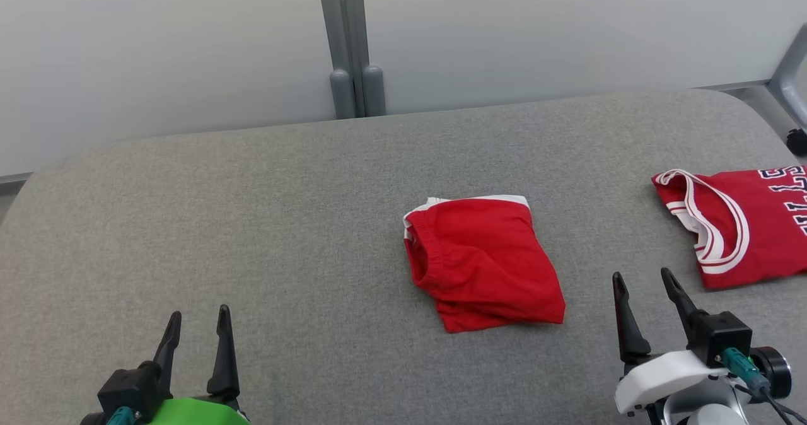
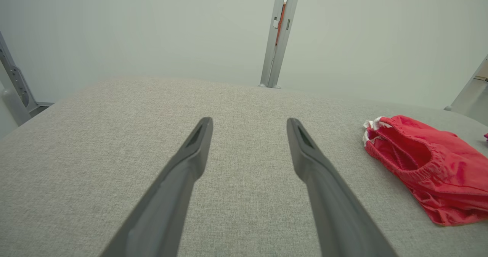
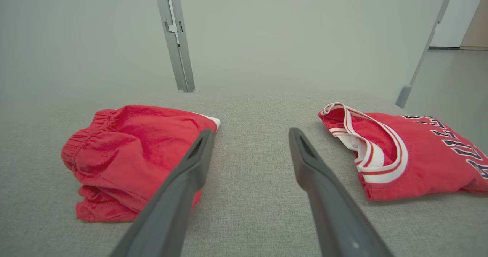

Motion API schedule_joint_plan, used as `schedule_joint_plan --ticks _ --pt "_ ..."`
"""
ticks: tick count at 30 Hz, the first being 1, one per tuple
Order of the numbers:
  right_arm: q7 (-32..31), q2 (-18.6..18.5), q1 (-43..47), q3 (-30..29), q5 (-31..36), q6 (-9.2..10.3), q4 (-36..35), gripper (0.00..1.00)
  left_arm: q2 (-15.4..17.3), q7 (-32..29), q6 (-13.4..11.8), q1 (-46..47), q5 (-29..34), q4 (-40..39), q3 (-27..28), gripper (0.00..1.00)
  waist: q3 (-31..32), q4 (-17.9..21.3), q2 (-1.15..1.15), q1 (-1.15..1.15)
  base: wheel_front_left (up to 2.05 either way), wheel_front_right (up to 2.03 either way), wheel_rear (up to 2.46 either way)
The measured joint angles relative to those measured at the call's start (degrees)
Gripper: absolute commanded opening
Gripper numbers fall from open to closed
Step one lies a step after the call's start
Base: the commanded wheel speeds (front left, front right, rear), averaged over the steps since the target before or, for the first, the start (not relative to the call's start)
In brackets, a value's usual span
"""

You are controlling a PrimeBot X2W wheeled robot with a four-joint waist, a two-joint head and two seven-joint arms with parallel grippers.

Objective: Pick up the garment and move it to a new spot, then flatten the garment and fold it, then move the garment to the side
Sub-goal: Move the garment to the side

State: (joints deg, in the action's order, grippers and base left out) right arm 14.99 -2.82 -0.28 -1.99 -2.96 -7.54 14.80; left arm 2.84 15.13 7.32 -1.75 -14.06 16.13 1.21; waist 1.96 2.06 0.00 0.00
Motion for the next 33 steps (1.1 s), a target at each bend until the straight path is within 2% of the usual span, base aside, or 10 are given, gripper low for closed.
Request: schedule_joint_plan --ticks 3,5,7,12,19,26,32,33 --pt "0.0 0.0 -2.0 1.0 -0.2 0.01 0.9 1.00 0.0 0.0 0.0 0.0 0.0 -0.3 -0.6 1.00 -0.3 -0.6 0.00 0.00 0.00 0.00 0.00" --pt "-2.3 0.0 -4.7 2.1 -1.0 0.01 2.8 1.00 0.0 0.0 0.1 0.0 0.0 -0.4 -0.7 1.00 -0.5 -1.1 0.00 0.00 0.00 0.00 0.00" --pt "-6.4 0.1 -7.9 2.9 -1.5 0.00 4.6 1.00 0.0 0.0 0.1 0.0 0.0 -0.4 -0.8 1.00 -0.8 -1.6 0.00 0.00 0.00 0.00 0.00" --pt "-21.4 0.0 -17.0 4.4 -6.2 0.01 11.1 1.00 0.0 0.0 0.1 0.1 -0.1 -0.7 -1.9 1.00 -1.9 -3.4 0.00 0.00 0.00 0.00 0.00" --pt "-32.6 0.0 -23.9 -1.5 -6.4 0.01 18.3 1.00 0.0 0.0 0.1 2.3 -1.2 -0.7 -5.0 1.00 -4.0 -7.5 0.00 0.00 0.00 0.00 0.00" --pt "-38.2 0.0 -24.7 -5.8 -4.9 0.02 24.2 1.00 0.0 0.0 0.1 2.4 -1.7 -0.5 -5.7 1.00 -6.0 -11.6 0.00 0.00 0.00 0.00 0.00" --pt "-41.4 -0.6 -25.9 -2.4 -6.5 0.08 26.6 1.00 0.0 0.0 0.1 2.8 -2.5 -0.6 -5.7 1.00 -8.1 -13.1 0.00 0.00 0.00 0.00 0.00" --pt "-42.5 -0.8 -26.0 -1.7 -6.7 0.19 27.0 0.10 0.0 0.0 0.1 2.9 -2.5 -0.6 -5.9 1.00 -8.4 -13.1 0.00 0.00 0.00 0.00 0.00"
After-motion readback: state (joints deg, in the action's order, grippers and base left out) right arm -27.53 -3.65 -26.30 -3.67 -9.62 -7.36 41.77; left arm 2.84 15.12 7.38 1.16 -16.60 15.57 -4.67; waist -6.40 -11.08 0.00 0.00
